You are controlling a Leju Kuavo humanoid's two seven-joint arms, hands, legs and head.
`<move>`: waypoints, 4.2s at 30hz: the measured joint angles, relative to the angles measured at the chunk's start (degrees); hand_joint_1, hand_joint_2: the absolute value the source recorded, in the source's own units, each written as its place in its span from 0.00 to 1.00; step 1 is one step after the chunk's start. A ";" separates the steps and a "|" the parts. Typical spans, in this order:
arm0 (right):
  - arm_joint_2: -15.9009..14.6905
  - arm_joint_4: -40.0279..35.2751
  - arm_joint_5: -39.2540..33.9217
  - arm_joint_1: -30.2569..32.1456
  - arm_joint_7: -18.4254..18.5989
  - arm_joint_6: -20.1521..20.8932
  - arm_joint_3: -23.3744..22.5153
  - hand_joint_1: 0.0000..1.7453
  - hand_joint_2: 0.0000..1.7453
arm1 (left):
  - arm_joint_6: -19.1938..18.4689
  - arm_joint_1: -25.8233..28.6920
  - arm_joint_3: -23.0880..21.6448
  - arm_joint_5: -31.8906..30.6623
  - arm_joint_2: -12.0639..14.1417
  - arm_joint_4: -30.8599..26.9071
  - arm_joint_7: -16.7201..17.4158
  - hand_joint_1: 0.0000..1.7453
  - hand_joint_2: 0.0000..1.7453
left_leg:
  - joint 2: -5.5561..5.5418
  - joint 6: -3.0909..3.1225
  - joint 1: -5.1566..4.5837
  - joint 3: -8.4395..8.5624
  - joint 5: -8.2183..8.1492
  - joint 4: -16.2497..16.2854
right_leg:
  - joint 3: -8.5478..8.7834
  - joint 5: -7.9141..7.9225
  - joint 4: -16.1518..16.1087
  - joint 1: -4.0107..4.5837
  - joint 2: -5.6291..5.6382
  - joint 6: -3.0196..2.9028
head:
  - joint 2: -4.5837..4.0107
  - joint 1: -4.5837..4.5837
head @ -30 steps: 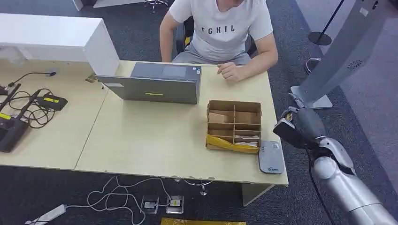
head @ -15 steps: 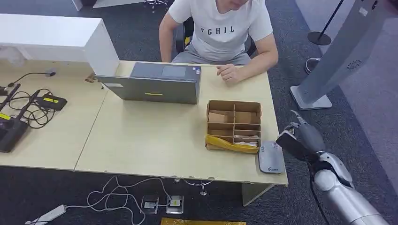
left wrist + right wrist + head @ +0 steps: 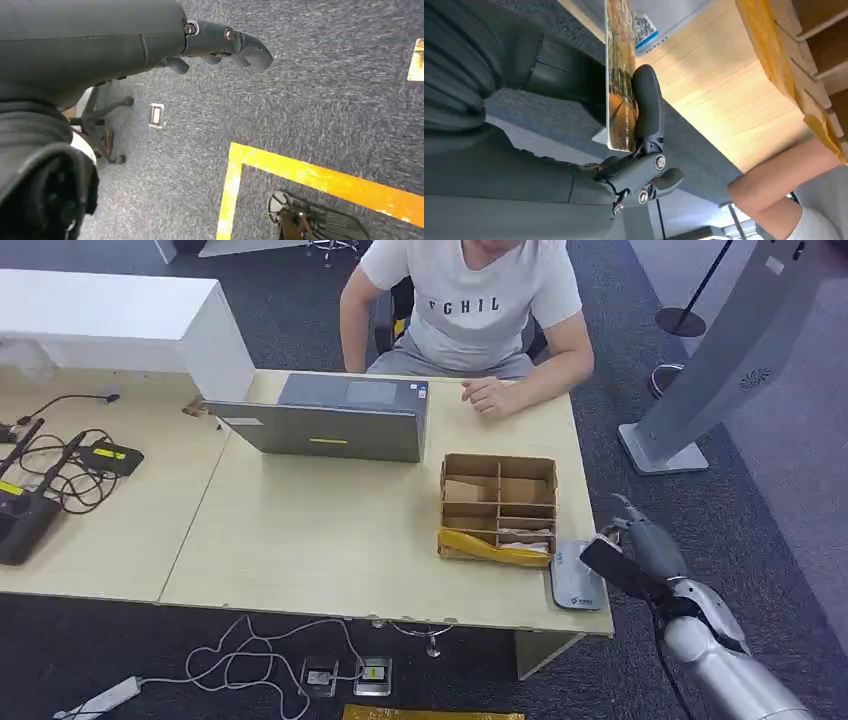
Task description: Pass the card to the sensor for recognition and then transmit it.
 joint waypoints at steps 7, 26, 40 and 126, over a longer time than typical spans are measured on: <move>0.96 0.02 -0.35 0.84 -0.44 0.00 1.03 1.00 1.00 | 0.02 0.00 -0.02 0.00 -0.02 0.00 0.46 0.00 0.00 | 0.01 0.00 0.00 0.00 0.00 0.00 | -0.01 0.00 0.00 0.00 0.01 0.00 | 0.00 0.00; 1.90 7.02 -4.11 0.75 -4.55 -3.80 2.27 1.00 1.00 | -0.52 -0.03 -0.02 -0.20 -0.04 0.00 0.22 0.00 0.00 | 0.10 0.00 0.00 0.07 0.00 0.00 | 0.04 0.01 0.00 0.00 0.09 -0.01 | 0.00 -0.02; 0.77 -0.99 -10.21 -2.87 2.31 7.45 -0.70 1.00 1.00 | -1.40 -0.03 -0.02 -0.87 -0.11 0.00 -0.92 0.00 0.00 | 0.10 0.00 -0.01 0.06 0.01 0.00 | 0.06 0.03 0.01 -0.01 0.08 -0.01 | 0.00 -0.02; 6.20 -1.95 2.72 -12.38 7.63 10.23 -9.99 0.00 1.00 | -3.26 0.10 -3.10 -2.99 -1.31 0.02 0.53 0.00 0.00 | -0.04 -0.01 0.01 0.06 0.00 0.05 | 0.06 0.02 -0.09 0.02 -0.02 -0.01 | 0.00 -0.02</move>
